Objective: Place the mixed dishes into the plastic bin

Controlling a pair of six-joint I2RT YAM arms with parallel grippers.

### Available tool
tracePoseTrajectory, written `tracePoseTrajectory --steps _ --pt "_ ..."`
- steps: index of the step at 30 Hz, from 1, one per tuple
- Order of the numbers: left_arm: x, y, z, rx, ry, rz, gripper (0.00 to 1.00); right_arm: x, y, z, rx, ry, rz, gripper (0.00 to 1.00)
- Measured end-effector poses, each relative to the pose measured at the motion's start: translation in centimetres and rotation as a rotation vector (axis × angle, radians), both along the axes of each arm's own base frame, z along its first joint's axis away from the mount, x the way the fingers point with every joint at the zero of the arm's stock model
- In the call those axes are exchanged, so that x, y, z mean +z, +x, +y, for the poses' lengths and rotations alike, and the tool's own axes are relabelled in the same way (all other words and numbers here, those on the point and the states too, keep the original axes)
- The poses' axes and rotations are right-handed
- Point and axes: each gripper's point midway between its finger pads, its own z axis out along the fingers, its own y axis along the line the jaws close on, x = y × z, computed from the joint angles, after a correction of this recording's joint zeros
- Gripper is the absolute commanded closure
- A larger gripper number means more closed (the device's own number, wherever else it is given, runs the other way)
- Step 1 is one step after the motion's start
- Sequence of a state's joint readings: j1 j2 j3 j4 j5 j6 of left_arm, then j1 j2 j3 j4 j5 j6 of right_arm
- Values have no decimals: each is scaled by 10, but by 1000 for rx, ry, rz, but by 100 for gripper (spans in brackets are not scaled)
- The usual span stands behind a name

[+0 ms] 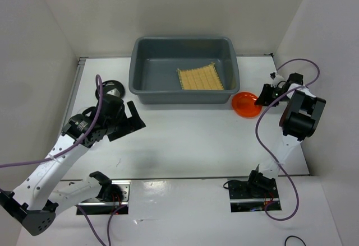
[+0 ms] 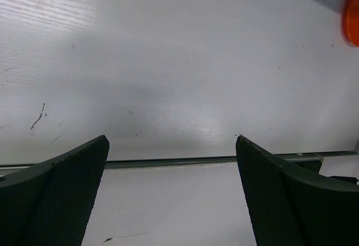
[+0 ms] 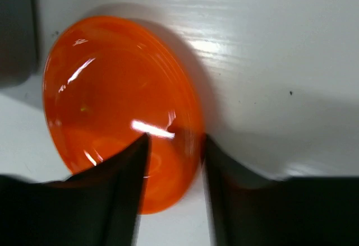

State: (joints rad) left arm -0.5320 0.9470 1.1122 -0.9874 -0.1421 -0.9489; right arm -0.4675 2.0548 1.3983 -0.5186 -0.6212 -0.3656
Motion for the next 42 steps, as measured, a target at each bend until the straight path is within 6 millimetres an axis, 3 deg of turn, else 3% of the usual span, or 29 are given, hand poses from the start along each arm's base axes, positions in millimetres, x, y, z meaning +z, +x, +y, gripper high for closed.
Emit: tracePoseTrajectory --steps 2,3,4,8,11,14,17,20,22,24,26,28,30,32,34,37,42 --pt "0 0 0 -1 -3 2 0 -5 1 8 12 57 5 76" --pt "0 -1 -1 -3 -5 4 0 -6 2 12 19 89 5 93" --pt "-1 -1 -1 -4 -7 6 0 -8 2 14 22 109 11 98" --pt "-5 -6 -2 -13 -18 18 0 -8 -8 20 -20 227 56 100" --pt "-5 -7 -3 -19 -27 17 0 -4 -19 16 -52 220 88 100" --pt "-4 -8 -4 -22 -35 9 0 18 -30 3 -66 130 83 100" --pt "-3 -8 -4 -22 -40 -1 0 80 -31 -23 -50 -34 -37 100" --pt "-2 -6 -4 -23 -39 -11 0 181 -18 -44 -14 -221 -267 100" --pt "-4 -4 -4 -28 -29 -8 0 257 -8 -43 21 -333 -441 100" --pt "-10 1 -7 -38 -11 5 0 334 -1 -17 78 -411 -612 100" --pt "-17 8 -10 -54 17 28 0 388 4 30 161 -430 -750 100" --pt "-23 18 -15 -72 46 52 0 423 6 95 278 -394 -856 100" --pt "-26 27 -19 -85 66 61 0 436 14 149 378 -326 -903 100" --pt "-23 33 -21 -91 74 55 0 440 27 190 444 -253 -921 100" --pt "-14 39 -22 -97 81 33 0 418 50 216 465 -207 -874 100" --pt "6 49 -23 -81 80 -19 0 355 89 237 476 -190 -735 100" --pt "20 54 -17 -50 93 -59 0 223 136 261 506 -193 -484 100"
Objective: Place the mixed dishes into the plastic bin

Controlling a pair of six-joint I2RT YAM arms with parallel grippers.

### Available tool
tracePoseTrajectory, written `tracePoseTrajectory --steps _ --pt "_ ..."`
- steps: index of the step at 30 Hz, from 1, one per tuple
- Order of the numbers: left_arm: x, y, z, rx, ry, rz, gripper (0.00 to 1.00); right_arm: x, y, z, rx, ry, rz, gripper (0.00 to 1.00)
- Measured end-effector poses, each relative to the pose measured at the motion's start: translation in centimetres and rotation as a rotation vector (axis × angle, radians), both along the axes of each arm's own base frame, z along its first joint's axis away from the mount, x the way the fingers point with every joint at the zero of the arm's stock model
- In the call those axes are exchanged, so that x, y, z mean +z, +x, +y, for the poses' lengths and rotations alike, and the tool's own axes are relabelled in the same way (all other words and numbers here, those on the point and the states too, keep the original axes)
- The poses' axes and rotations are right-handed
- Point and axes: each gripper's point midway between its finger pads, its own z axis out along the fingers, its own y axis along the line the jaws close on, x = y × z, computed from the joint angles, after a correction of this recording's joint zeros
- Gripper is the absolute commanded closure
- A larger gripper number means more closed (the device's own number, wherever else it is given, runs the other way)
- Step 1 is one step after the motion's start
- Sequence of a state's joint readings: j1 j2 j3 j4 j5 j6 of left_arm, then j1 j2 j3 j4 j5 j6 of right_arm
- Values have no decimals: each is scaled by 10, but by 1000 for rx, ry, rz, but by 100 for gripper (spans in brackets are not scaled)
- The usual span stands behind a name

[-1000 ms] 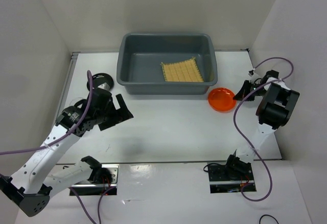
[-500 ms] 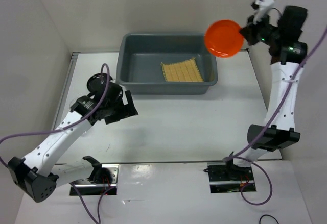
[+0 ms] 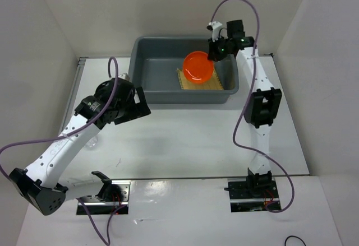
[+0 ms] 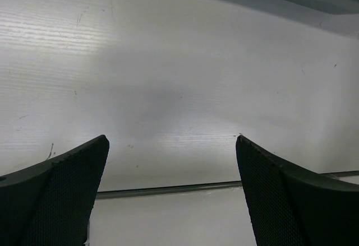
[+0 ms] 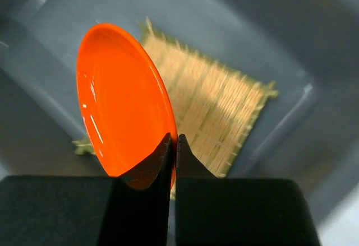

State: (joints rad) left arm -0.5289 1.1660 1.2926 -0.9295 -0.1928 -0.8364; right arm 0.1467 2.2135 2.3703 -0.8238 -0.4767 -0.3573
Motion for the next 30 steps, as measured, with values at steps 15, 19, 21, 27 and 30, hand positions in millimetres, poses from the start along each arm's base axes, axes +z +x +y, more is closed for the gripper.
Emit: tracePoseTrajectory --steps 15,19,21,27,30 --pt "-9 1 17 47 54 37 0 -130 29 -21 -81 -185 172 81" --pt "-4 19 19 44 84 26 0 -127 36 -29 -119 -228 142 46" --pt "4 32 24 49 101 0 0 -127 37 -31 -130 -243 134 43" --pt "34 80 44 60 154 -126 0 -115 35 -27 -133 -229 123 40" --pt "41 99 60 71 187 -178 0 -89 27 -26 -130 -210 97 40"
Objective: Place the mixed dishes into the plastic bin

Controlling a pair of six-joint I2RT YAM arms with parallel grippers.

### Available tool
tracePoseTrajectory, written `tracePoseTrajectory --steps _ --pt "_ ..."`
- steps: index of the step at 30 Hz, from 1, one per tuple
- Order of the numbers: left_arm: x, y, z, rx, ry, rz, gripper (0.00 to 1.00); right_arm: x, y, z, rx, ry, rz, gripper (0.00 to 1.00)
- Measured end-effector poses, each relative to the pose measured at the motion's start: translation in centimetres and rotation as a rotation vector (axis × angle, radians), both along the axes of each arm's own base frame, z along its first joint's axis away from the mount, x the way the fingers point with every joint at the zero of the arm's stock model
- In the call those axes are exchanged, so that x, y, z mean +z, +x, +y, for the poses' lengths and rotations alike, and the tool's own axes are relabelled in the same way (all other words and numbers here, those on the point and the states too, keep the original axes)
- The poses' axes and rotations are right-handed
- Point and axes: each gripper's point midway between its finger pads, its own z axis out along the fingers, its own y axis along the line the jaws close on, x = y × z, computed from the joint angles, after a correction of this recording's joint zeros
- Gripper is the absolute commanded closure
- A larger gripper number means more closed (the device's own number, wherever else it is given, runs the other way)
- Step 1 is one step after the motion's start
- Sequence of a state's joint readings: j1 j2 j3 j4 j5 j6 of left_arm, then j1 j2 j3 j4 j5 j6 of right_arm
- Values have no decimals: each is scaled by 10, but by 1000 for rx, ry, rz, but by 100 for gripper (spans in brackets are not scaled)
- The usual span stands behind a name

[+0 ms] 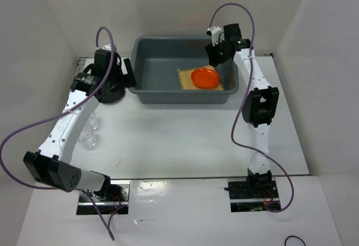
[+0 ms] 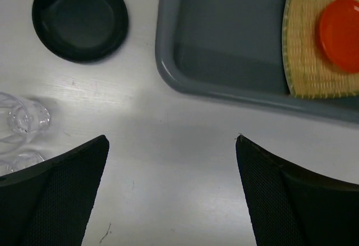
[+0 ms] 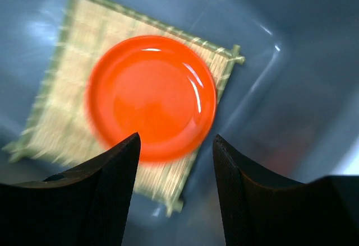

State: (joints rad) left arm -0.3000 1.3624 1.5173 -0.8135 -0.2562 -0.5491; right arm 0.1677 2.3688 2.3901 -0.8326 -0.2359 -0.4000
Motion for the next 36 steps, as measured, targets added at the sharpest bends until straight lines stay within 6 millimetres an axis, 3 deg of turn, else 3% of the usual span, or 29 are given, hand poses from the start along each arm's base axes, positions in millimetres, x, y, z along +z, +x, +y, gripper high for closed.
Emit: tracePoseTrajectory --steps 3,7,9,11,13,15,19,22,25,32,36 --pt "5 24 33 68 24 -13 0 49 -24 1 24 28 -50 38" --pt "5 84 91 198 -27 -26 0 122 -86 -7 45 43 -148 34" --pt "-14 114 114 218 -112 -2 0 146 -123 -16 46 34 -194 34" --pt "-46 141 143 237 -206 36 0 152 -156 -25 47 13 -212 32" --pt "-87 157 168 270 -278 108 0 143 -182 -36 40 -19 -202 32" --pt "-126 170 191 297 -328 173 0 121 -204 -49 22 -53 -157 32" --pt "-171 186 207 306 -383 239 0 71 -234 -87 -71 -85 -32 29" --pt "-185 189 210 293 -423 258 0 41 -252 -118 -162 -84 62 29" --pt "-192 194 210 272 -455 256 0 28 -263 -138 -232 -64 112 28" --pt "-228 194 211 243 -479 310 3 31 -267 -179 -385 44 121 27" --pt "-230 197 213 205 -469 309 3 29 -267 -191 -436 77 130 27"
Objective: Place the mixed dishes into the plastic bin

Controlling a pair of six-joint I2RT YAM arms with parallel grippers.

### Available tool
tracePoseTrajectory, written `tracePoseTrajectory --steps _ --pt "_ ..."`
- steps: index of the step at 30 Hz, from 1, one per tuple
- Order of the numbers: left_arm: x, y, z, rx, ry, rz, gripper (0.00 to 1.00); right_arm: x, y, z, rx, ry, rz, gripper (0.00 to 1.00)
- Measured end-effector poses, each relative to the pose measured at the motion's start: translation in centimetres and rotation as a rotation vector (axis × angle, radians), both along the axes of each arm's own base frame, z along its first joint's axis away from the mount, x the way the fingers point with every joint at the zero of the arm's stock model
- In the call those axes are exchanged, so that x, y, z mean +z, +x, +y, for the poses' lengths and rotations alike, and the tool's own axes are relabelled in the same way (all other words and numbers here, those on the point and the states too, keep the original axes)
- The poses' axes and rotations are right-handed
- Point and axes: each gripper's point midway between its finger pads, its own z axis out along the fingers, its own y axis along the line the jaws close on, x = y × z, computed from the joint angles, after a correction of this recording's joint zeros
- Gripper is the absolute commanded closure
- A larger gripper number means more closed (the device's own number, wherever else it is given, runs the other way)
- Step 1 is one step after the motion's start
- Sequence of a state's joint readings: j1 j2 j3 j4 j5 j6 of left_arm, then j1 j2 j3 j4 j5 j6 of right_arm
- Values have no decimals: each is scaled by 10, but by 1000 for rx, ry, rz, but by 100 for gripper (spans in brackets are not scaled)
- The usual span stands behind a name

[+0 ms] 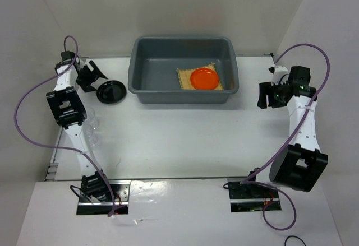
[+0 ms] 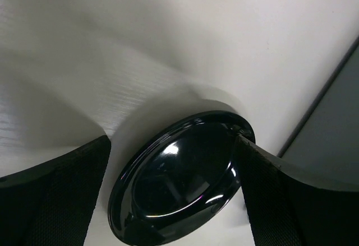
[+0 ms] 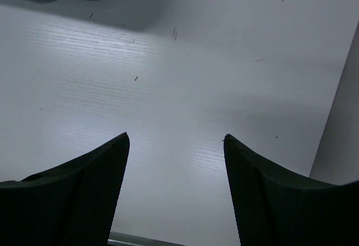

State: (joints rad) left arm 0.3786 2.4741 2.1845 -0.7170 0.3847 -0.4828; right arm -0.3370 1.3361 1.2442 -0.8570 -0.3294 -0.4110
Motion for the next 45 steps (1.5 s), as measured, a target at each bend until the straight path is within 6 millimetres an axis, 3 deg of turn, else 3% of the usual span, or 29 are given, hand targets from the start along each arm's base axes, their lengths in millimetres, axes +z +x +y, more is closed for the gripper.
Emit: tracePoseTrajectory --steps 4,8,17,24,32,35,36,38,45 --pt "-1 -2 -2 -41 7 -6 6 0 1 4 9 19 -1 25" --pt "-3 -5 -9 -89 -20 -13 23 0 2 4 11 24 -4 25" --pt "-12 -27 -51 -219 -231 -42 46 -3 1 4 7 21 0 25" --pt "-16 -40 -68 -252 -334 -35 60 -6 -2 3 1 14 4 25" --pt "-17 -44 -75 -285 -383 -54 61 -7 -8 2 -9 -1 -2 25" --pt "-17 -45 -79 -297 -421 -63 71 -6 -9 1 -12 -6 -4 25" --pt "-18 -46 -80 -297 -425 -60 85 -6 -9 1 -14 -8 -5 25" --pt "-18 -46 -81 -303 -443 -69 100 -5 -9 0 -16 -10 -8 25" --pt "1 -32 -65 -238 -420 -98 100 -19 -26 1 -41 -1 -2 25"
